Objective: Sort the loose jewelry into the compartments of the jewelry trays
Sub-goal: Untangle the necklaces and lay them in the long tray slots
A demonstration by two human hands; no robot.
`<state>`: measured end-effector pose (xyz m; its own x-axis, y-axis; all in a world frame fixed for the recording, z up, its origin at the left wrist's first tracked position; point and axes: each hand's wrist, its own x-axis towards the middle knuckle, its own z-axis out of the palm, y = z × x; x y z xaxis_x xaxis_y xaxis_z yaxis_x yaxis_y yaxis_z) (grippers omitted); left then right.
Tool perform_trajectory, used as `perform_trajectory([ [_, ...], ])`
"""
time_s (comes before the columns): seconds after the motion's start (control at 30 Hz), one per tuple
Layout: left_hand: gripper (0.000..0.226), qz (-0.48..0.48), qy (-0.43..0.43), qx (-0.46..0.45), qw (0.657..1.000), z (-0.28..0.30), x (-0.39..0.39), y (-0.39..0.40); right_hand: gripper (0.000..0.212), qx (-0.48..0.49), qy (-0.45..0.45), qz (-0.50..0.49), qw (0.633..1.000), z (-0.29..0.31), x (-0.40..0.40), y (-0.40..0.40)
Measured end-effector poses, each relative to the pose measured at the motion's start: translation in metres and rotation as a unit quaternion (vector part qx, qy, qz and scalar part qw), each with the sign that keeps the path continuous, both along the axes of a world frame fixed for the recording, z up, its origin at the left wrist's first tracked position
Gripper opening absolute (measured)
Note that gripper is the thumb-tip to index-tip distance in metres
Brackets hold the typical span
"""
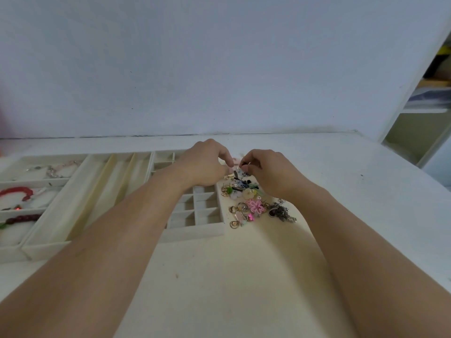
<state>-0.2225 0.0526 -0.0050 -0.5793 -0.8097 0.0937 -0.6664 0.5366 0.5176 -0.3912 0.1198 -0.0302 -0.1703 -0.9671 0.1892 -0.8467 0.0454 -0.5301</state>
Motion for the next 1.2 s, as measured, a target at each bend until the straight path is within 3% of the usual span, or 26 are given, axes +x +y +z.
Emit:
perform_trajectory([
  [0.23,0.012,0.024,-0.032,-0.012,0.999,-0.001,0.004,-0.004,0.02,0.047,0.018,-0.012,0.999,0.006,-0.001,0.005],
  [0.37,0.011,-0.001,-0.014,-0.005,1.0,-0.001,0.002,-0.002,0.01,0.062,0.054,-0.032,0.996,0.032,-0.018,0.019],
  [0.7,0.004,-0.086,0.011,-0.01,0.996,-0.002,-0.009,0.012,0.014,0.309,0.182,0.03,0.933,0.06,-0.016,0.051],
  [0.87,0.003,-0.099,0.001,-0.01,0.995,-0.002,-0.013,0.017,0.023,0.327,0.208,0.048,0.921,0.053,-0.006,0.045],
  [1.03,0.004,-0.093,-0.006,-0.008,0.996,-0.003,-0.015,0.021,0.009,0.338,0.219,0.062,0.913,0.05,-0.007,0.043],
  [1.2,0.006,-0.109,-0.001,0.029,0.994,0.001,-0.016,0.025,0.012,0.258,0.11,0.072,0.957,0.059,-0.025,0.052],
])
